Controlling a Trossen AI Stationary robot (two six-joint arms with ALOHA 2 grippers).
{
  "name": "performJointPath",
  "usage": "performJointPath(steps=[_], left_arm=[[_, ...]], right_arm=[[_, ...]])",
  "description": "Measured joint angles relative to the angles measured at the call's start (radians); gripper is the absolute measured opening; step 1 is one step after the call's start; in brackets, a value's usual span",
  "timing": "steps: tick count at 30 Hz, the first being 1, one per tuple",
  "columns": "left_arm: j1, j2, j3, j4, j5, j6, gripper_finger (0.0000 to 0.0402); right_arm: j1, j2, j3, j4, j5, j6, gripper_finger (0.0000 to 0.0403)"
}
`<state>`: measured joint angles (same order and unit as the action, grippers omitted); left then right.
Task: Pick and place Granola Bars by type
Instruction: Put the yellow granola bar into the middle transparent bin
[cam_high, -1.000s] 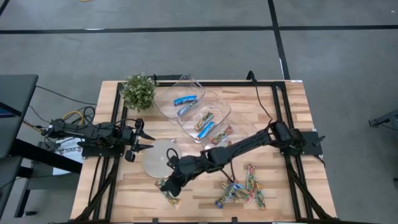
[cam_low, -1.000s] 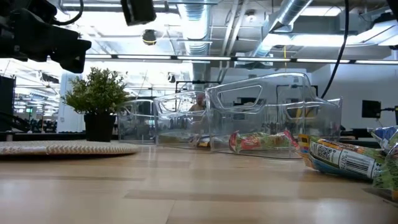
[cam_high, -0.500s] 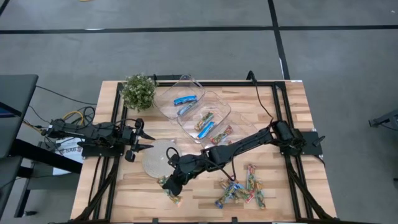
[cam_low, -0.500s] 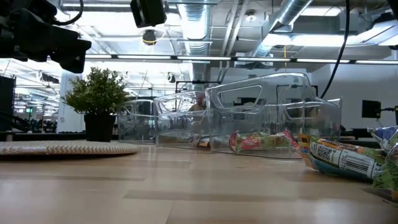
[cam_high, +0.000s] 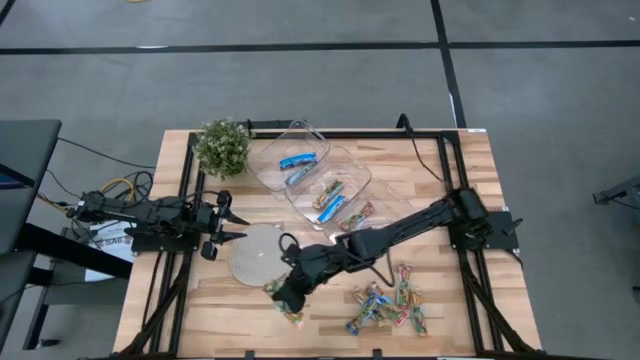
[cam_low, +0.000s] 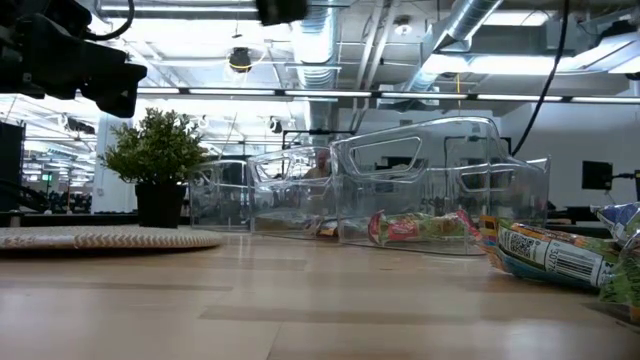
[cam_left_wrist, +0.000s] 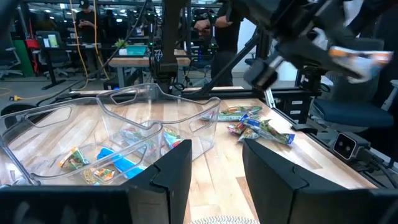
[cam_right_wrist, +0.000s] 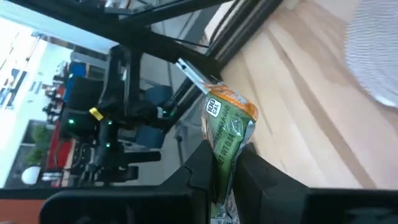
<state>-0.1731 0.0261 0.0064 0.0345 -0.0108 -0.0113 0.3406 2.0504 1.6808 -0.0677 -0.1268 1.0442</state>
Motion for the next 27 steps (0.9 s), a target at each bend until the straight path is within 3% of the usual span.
performJointPath(steps=[19,27], left_arm=[[0.000,0.000,0.000,0.000,0.000,0.000,0.0138],[0.000,0.000,0.000,0.000,0.000,0.000,0.0138]], right_arm=[[-0.088,-0.491,-0.585,0.132,0.186,-0.005,0.0031],[-0.095,-0.599,-0.699,0.166,0.209,-0.005,0.0031]])
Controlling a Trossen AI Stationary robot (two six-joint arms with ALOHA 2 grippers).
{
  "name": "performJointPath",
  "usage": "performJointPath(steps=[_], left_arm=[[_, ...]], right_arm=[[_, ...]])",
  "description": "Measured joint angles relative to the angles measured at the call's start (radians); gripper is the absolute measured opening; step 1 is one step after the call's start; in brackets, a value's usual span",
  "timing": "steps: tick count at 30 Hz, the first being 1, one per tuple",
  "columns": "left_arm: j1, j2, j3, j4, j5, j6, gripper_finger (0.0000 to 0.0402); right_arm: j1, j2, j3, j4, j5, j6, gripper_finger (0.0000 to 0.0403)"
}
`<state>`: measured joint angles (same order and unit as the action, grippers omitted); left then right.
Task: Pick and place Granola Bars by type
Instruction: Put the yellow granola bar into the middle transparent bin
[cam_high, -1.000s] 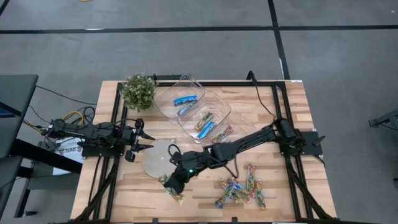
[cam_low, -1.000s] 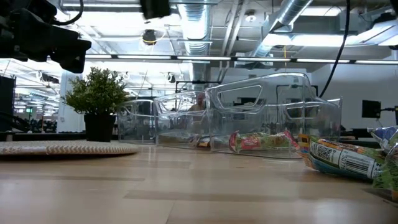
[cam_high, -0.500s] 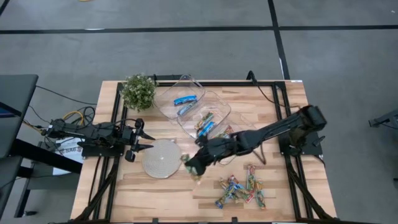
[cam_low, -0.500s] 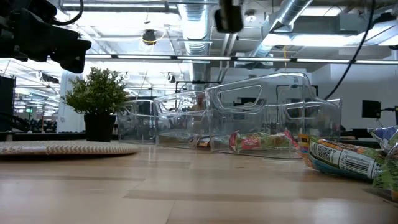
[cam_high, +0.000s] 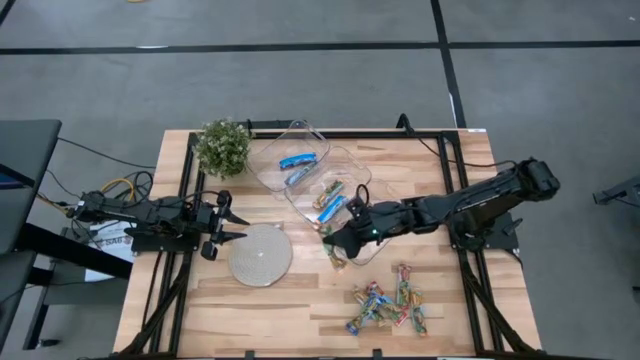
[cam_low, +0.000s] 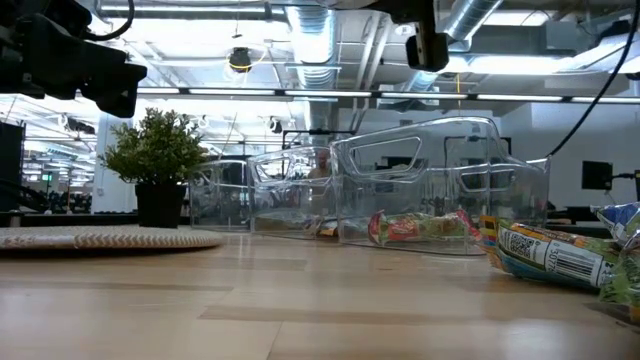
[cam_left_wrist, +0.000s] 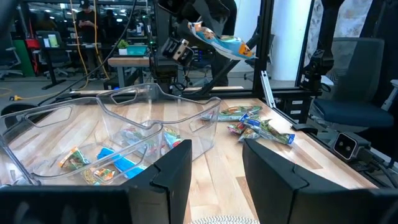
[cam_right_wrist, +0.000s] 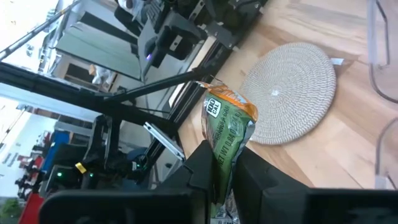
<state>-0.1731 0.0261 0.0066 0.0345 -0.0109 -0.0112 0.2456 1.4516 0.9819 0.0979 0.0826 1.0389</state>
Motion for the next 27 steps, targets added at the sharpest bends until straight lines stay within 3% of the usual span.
performJointPath(steps=[10,14,27], left_arm=[[0.000,0.000,0.000,0.000,0.000,0.000,0.0138],[0.000,0.000,0.000,0.000,0.000,0.000,0.0138],[0.000,0.000,0.000,0.000,0.000,0.000,0.0138]], right_arm=[[-0.013,0.009,-0.001,0.022,0.003,0.008,0.0029],[-0.038,0.009,-0.001,0.023,0.049,0.012,0.0033],[-0.251,0.010,0.000,0.023,0.205,0.142,0.0033]])
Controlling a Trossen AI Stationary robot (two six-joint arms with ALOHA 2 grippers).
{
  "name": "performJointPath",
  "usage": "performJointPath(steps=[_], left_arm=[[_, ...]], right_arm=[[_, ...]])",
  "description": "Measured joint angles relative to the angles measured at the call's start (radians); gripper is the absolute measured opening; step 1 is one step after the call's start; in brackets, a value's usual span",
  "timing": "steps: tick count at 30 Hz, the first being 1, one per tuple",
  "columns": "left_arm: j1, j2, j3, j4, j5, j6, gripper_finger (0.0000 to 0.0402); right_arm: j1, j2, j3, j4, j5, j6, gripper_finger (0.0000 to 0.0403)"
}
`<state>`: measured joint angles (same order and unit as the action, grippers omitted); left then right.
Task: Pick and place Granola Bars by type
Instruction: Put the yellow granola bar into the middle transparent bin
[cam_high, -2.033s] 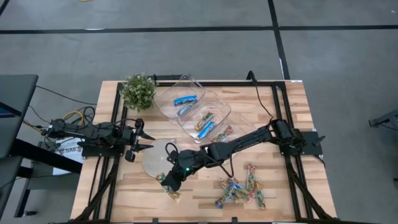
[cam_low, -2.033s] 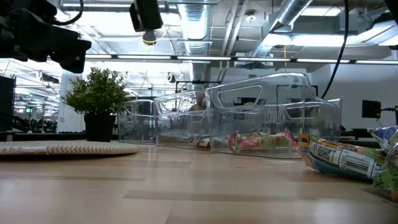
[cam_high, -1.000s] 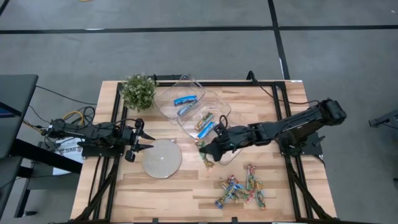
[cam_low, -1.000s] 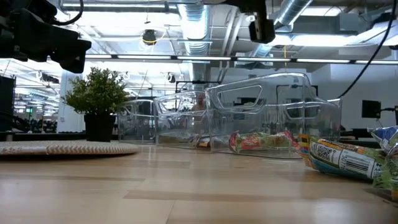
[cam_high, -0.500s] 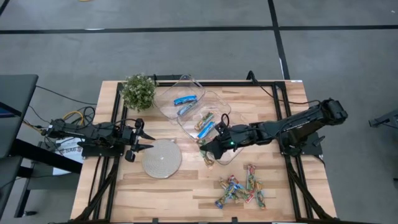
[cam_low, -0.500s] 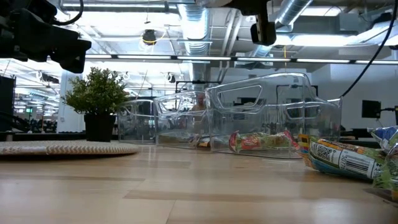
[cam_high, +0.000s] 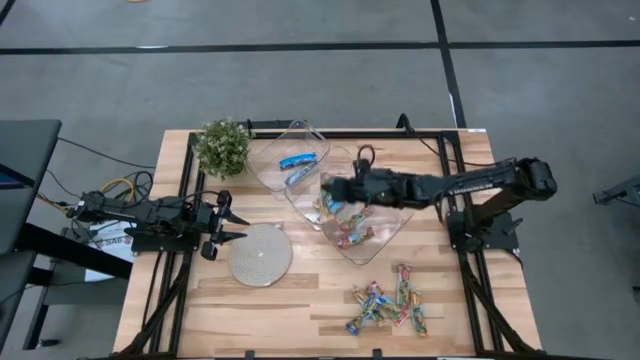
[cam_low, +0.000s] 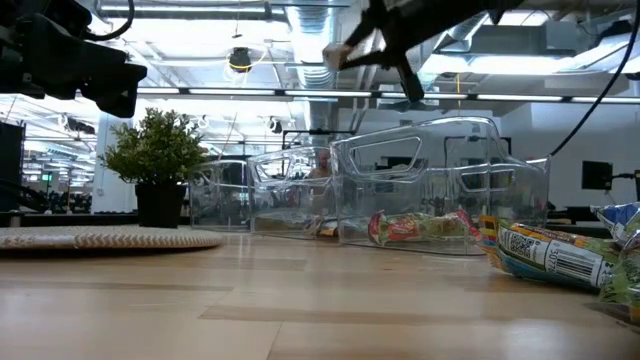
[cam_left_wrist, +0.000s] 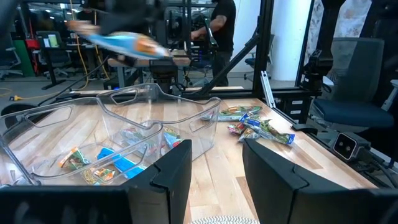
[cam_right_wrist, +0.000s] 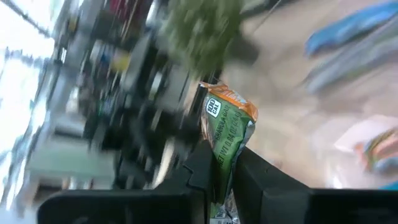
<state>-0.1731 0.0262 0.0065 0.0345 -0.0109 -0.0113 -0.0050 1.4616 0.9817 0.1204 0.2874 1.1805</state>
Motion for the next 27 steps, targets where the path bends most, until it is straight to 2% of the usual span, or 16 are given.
performJointPath(steps=[5,11,19,27], left_arm=[[0.000,0.000,0.000,0.000,0.000,0.000,0.0138],[0.000,0.000,0.000,0.000,0.000,0.000,0.0138],[0.000,0.000,0.000,0.000,0.000,0.000,0.0138],[0.000,0.000,0.000,0.000,0.000,0.000,0.0138]], right_arm=[[-0.085,0.000,0.000,0.013,0.075,0.084,0.0035],[-0.150,0.001,0.001,0.038,0.086,0.159,0.0032],[-0.155,0.001,0.001,0.021,0.110,0.186,0.0033],[-0.155,0.009,0.002,-0.111,0.131,0.299,0.0032]])
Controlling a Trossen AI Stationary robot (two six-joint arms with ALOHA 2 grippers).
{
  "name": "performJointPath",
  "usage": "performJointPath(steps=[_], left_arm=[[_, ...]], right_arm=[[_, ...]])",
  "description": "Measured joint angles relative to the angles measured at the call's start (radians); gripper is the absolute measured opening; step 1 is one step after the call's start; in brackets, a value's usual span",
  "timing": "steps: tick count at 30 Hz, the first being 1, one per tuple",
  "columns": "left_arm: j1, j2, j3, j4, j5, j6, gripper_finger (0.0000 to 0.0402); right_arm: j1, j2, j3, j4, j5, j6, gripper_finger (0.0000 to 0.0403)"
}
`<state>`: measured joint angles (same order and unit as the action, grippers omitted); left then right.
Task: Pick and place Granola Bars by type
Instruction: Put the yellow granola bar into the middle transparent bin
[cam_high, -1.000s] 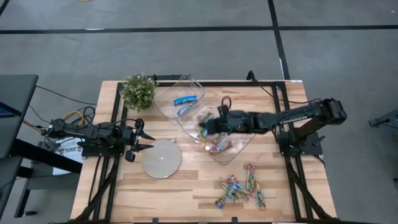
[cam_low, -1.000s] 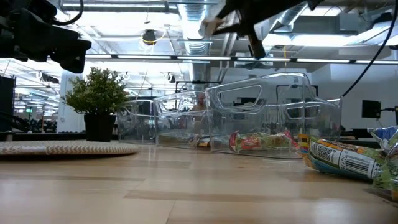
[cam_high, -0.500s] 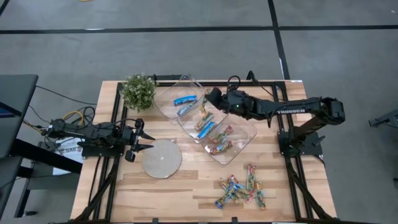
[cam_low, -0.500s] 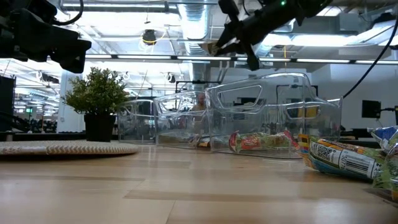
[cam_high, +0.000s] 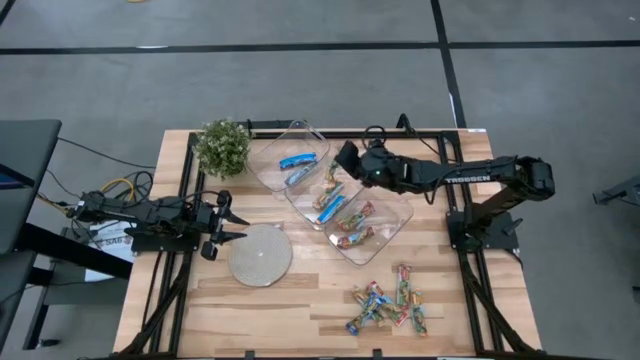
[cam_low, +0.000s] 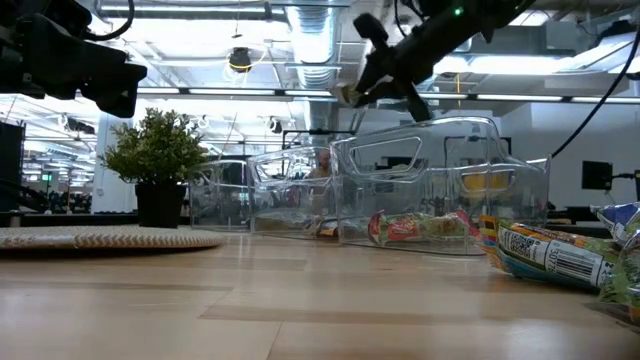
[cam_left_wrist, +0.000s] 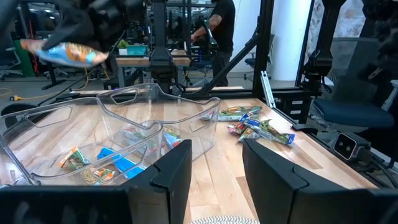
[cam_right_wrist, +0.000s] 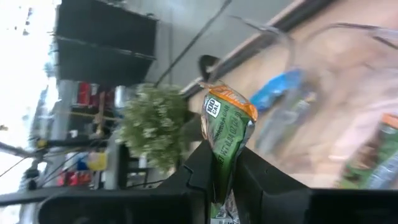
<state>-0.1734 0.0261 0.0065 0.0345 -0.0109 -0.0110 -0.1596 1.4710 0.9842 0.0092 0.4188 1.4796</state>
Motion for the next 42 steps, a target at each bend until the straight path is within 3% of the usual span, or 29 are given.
performJointPath(steps=[8,22,33,42], left_arm=[[0.000,0.000,0.000,0.000,-0.001,0.000,0.0138],[0.000,0.000,0.000,0.000,-0.001,0.000,0.0138],[0.000,0.000,0.000,0.000,-0.002,0.000,0.0138],[0.000,0.000,0.000,0.000,-0.002,0.000,0.0138]], right_arm=[[0.013,0.120,0.060,-0.114,-0.075,0.085,0.0037],[0.011,0.316,0.127,-0.146,-0.160,0.233,0.0037],[0.000,0.319,0.125,-0.178,-0.169,0.269,0.0039],[0.000,0.319,0.125,-0.178,-0.181,0.268,0.0072]])
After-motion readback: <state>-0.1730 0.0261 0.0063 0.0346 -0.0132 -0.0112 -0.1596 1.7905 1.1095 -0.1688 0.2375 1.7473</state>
